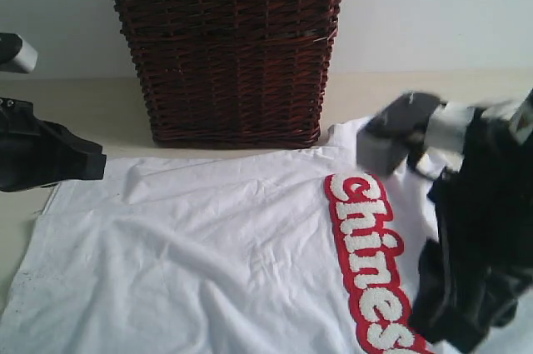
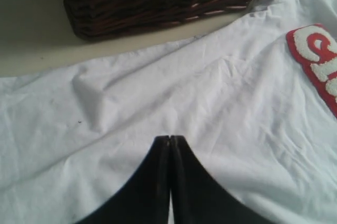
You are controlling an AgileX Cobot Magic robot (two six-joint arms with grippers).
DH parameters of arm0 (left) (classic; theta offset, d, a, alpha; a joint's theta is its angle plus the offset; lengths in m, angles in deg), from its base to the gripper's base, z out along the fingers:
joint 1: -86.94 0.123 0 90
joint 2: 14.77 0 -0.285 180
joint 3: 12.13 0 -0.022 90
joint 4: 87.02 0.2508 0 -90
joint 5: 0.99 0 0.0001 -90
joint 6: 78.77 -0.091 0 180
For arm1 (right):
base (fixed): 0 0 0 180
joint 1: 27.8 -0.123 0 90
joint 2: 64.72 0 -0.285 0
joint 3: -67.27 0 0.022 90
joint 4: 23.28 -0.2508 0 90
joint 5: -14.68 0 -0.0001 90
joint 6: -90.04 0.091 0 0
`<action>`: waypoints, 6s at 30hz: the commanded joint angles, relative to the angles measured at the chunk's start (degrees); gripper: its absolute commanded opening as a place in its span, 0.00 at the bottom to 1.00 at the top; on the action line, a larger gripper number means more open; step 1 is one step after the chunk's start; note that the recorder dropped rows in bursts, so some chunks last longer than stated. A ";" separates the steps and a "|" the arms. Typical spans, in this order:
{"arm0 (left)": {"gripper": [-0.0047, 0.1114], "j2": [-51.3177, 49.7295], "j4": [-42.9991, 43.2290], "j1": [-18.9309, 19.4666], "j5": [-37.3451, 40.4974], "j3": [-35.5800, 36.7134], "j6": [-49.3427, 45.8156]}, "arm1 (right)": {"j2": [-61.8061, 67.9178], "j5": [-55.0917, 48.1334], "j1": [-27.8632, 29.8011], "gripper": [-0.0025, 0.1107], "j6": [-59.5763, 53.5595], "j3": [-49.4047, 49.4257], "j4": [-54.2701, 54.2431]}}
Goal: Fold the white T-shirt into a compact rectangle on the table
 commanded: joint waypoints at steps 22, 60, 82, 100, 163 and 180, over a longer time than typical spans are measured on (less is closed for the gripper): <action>0.04 1.51 -0.47 0.19 1.49 0.34 -1.50 | 17.83 18.38 -23.88 0.53 7.94 16.12 15.87; 0.04 1.41 -0.47 0.19 1.84 0.34 -1.62 | 21.85 20.51 -21.16 0.46 37.31 3.33 81.37; 0.04 1.41 -0.47 0.19 1.94 0.34 -2.54 | -2.68 25.83 -9.76 0.46 38.22 3.21 60.01; 0.04 1.41 -0.47 0.19 1.40 1.06 -2.64 | 2.67 14.89 -17.94 0.42 0.55 7.75 7.82; 0.04 1.41 -0.69 0.19 0.78 1.18 -2.64 | 26.95 15.55 -31.28 0.61 51.35 11.82 65.70; 0.04 1.41 -0.69 0.19 0.88 1.18 -2.64 | 27.57 13.33 -31.28 0.02 51.35 11.82 65.15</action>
